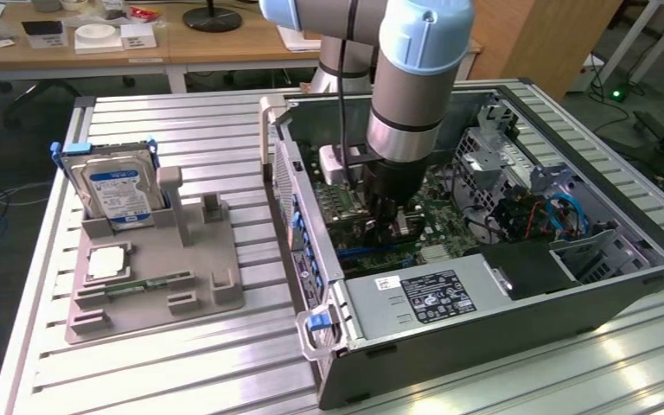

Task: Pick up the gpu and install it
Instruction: 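Insert the gpu into the slot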

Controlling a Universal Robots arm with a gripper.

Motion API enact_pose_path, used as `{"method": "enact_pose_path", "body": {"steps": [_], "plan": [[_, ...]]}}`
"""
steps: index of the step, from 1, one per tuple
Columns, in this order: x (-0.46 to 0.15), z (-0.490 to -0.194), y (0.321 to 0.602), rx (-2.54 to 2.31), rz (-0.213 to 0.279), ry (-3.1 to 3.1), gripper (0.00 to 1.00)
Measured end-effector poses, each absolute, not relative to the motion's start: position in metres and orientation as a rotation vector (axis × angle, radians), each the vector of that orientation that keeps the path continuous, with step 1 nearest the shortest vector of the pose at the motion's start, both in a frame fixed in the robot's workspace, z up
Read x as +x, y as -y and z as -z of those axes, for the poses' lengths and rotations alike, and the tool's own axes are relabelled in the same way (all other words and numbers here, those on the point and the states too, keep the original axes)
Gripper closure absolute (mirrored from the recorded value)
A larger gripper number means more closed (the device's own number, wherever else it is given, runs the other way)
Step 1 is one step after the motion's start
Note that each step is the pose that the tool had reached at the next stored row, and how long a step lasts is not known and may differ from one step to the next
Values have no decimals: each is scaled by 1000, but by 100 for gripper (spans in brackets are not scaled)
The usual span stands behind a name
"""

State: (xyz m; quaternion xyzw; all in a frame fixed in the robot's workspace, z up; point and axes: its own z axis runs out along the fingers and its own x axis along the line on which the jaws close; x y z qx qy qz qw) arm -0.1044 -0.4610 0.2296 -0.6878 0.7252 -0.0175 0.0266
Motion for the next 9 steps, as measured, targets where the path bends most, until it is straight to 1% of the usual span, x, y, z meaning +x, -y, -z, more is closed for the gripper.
{"method": "enact_pose_path", "body": {"steps": [9], "plan": [[-106,-228,461,-2125,53,-2241,72]]}}
